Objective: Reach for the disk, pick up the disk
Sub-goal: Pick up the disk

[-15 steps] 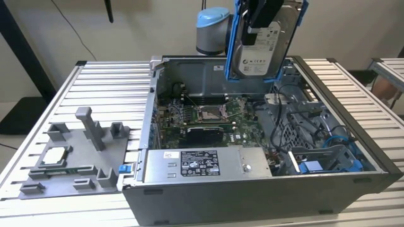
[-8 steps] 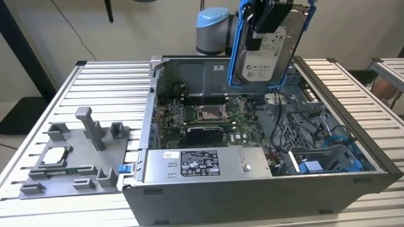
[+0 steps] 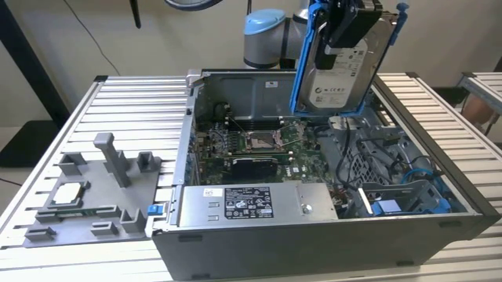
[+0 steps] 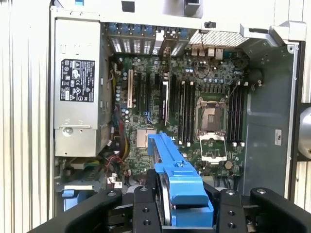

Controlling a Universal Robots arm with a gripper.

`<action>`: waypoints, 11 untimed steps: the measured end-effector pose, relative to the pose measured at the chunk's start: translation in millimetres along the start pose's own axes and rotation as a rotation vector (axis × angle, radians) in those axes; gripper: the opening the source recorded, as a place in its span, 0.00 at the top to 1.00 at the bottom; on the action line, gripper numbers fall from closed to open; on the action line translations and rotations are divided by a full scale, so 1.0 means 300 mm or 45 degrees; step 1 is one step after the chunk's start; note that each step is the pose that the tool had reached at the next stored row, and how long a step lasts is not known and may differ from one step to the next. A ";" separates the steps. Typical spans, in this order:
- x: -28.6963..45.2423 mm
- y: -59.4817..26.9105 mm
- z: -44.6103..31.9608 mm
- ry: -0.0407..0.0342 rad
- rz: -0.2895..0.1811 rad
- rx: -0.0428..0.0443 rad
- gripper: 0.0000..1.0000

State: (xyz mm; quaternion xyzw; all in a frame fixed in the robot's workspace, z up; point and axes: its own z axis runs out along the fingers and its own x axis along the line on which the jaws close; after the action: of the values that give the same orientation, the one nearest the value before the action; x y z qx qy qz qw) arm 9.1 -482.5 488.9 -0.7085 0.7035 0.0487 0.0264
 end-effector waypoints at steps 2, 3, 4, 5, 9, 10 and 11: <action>0.012 -0.009 -0.001 -0.0001 0.000 -0.004 1.00; 0.018 -0.014 -0.002 -0.0001 0.001 -0.005 1.00; 0.024 -0.019 -0.003 -0.0002 0.001 -0.007 1.00; 0.029 -0.024 -0.004 -0.0001 0.001 -0.009 1.00; 0.051 -0.045 -0.006 -0.0002 0.002 -0.015 1.00; 0.057 -0.051 -0.007 -0.0002 0.002 -0.016 1.00; 0.061 -0.056 -0.008 -0.0002 0.002 -0.017 1.00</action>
State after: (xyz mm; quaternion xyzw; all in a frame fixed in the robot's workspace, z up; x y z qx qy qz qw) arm 26.2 -500.8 488.7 -0.7081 0.7037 0.0536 0.0216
